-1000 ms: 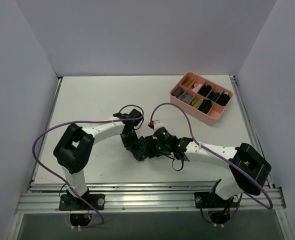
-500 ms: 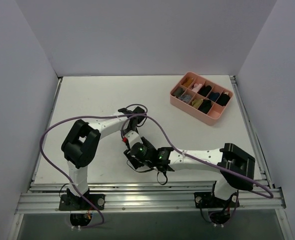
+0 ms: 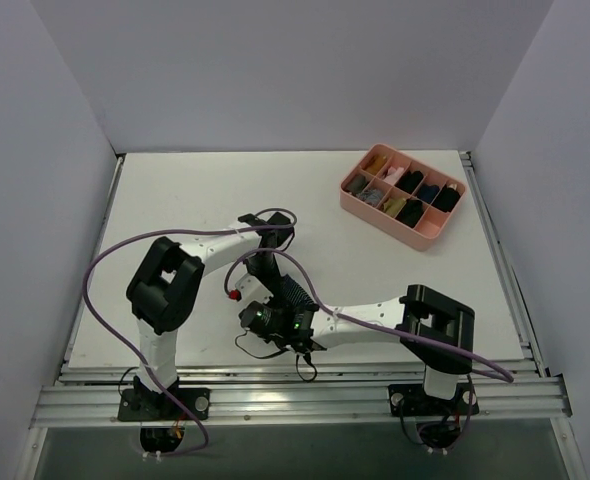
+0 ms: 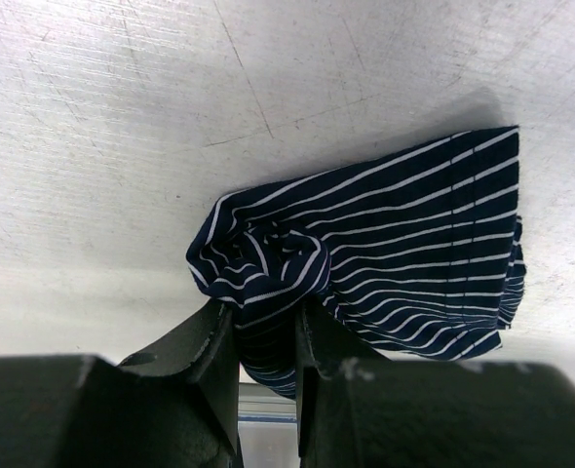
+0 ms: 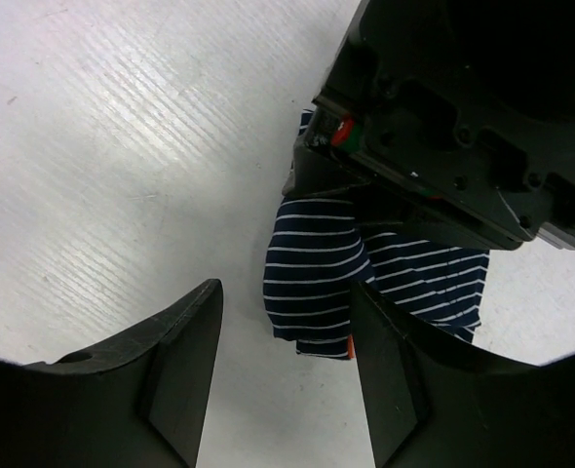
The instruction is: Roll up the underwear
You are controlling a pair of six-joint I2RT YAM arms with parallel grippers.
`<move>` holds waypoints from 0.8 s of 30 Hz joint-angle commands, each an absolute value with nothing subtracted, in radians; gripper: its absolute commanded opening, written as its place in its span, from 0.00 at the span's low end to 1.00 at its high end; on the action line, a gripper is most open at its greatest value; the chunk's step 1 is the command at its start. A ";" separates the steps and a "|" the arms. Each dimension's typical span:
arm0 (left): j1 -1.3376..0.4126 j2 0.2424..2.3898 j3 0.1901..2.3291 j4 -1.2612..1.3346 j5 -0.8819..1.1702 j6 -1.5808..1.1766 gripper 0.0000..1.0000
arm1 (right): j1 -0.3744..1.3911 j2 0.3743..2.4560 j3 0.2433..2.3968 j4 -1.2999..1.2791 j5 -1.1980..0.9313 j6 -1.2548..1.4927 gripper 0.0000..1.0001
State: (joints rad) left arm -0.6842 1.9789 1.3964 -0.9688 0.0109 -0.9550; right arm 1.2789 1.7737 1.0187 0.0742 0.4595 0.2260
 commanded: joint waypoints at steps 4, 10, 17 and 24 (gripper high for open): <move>-0.706 2.080 1.342 -1.017 0.000 -0.931 0.02 | 1.289 1.810 1.020 0.025 0.558 0.198 0.50; -0.704 2.077 1.327 -1.020 0.000 -0.936 0.02 | 1.282 1.850 1.023 0.040 0.555 0.204 0.46; -0.677 1.993 1.246 -0.973 0.077 -0.989 0.15 | 1.188 1.803 0.901 0.150 0.336 0.291 0.04; -0.620 1.855 1.170 -0.936 0.045 -0.982 0.46 | 1.074 1.764 0.713 0.313 0.040 0.382 0.00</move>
